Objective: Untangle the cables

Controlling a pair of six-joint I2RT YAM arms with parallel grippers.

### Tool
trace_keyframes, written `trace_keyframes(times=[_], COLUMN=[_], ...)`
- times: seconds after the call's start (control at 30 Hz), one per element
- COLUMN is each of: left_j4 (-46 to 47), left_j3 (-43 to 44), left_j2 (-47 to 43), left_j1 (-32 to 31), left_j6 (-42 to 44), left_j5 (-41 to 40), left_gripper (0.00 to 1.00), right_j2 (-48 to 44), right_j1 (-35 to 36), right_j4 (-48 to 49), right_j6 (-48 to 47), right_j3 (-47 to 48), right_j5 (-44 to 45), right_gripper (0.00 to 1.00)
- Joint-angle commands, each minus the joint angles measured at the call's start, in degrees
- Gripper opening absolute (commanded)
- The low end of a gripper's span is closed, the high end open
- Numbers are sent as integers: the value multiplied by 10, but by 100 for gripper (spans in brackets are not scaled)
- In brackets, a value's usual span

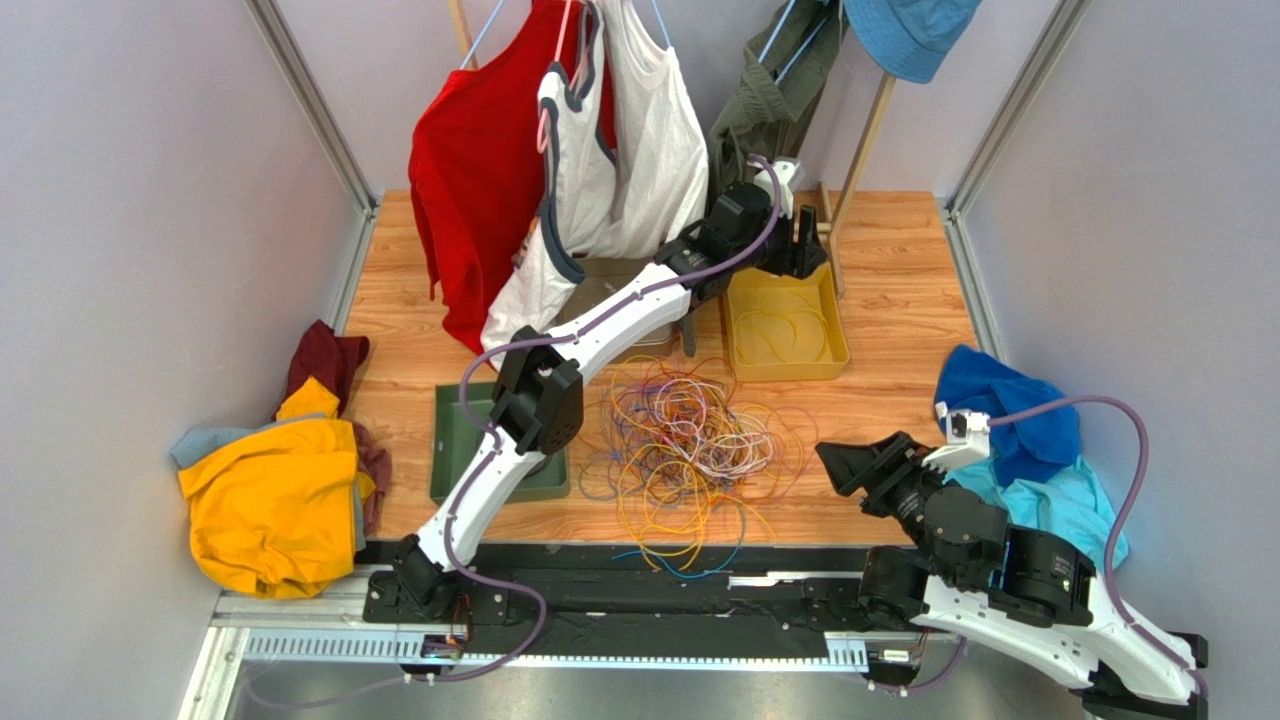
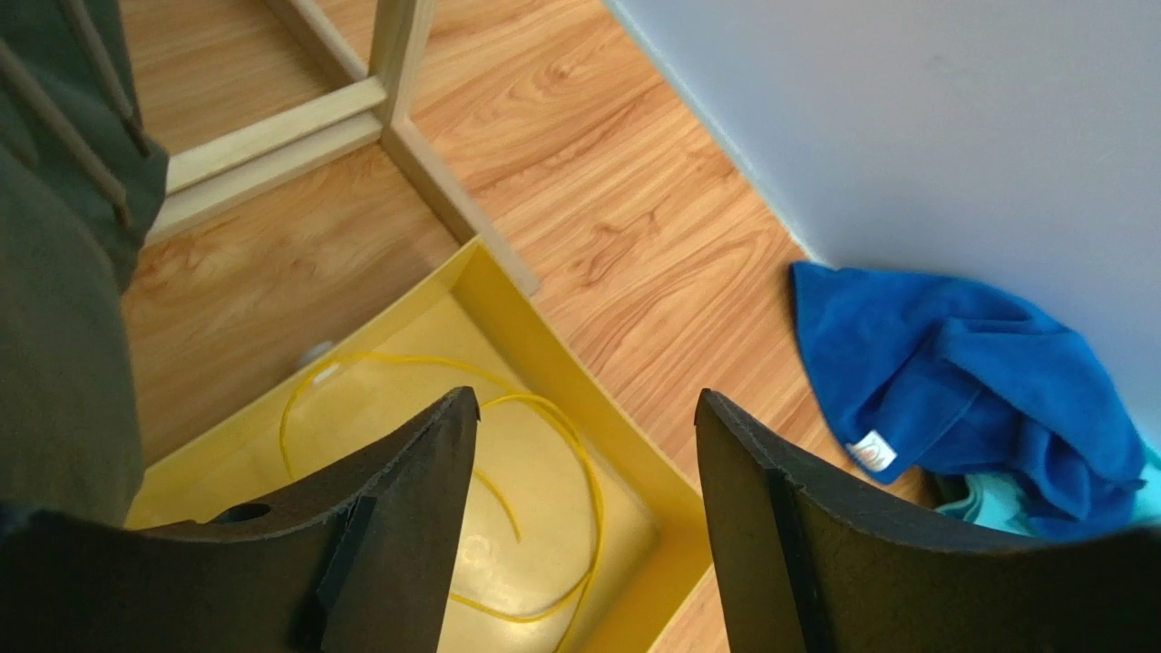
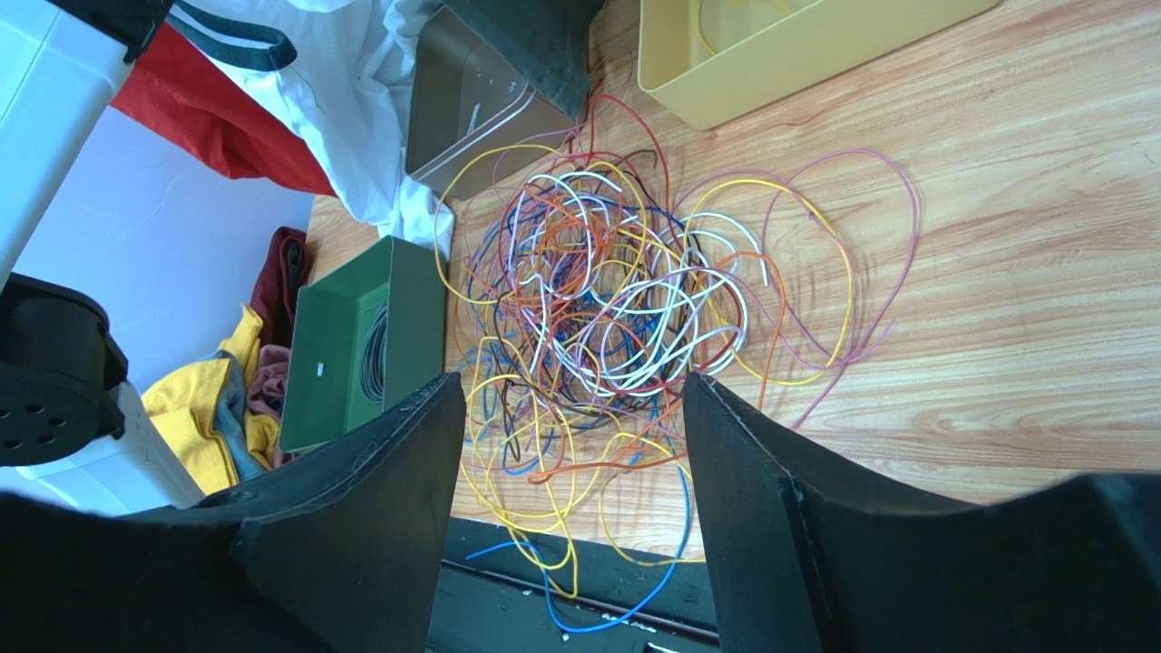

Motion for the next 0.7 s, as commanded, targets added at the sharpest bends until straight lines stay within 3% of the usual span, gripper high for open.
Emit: trace_keyframes(times=[0.0, 0.23, 0.37, 0.4, 0.5, 0.53, 0.57, 0.67], left_j4=[7, -14, 4, 3, -32, -36, -46, -82], left_j3=[-50, -135, -309, -344, -494, -542, -640, -814], left_j2=[-93, -226, -370, -428, -546, -577, -606, -722], left_j1=[-2, -35, -115, -131, -165, -168, -169, -182], left_j6=[17, 55, 135, 139, 63, -4, -37, -154], left_j5=[-29, -46, -191, -260, -318, -319, -321, -343], left_gripper=[70, 67, 73, 75, 75, 75, 75, 74], right_j2=[-5, 0, 38, 50, 133, 155, 179, 285], right_j1=[3, 4, 3, 4, 4, 3, 4, 5], right_j4=[16, 19, 56, 71, 172, 198, 243, 315], right_j6=[2, -4, -18, -22, -66, -75, -90, -122], right_j3=[12, -2, -24, -31, -56, -60, -64, -51], right_j5=[13, 25, 22, 17, -37, -71, -86, -152], right_gripper=[64, 64, 66, 66, 67, 67, 67, 66])
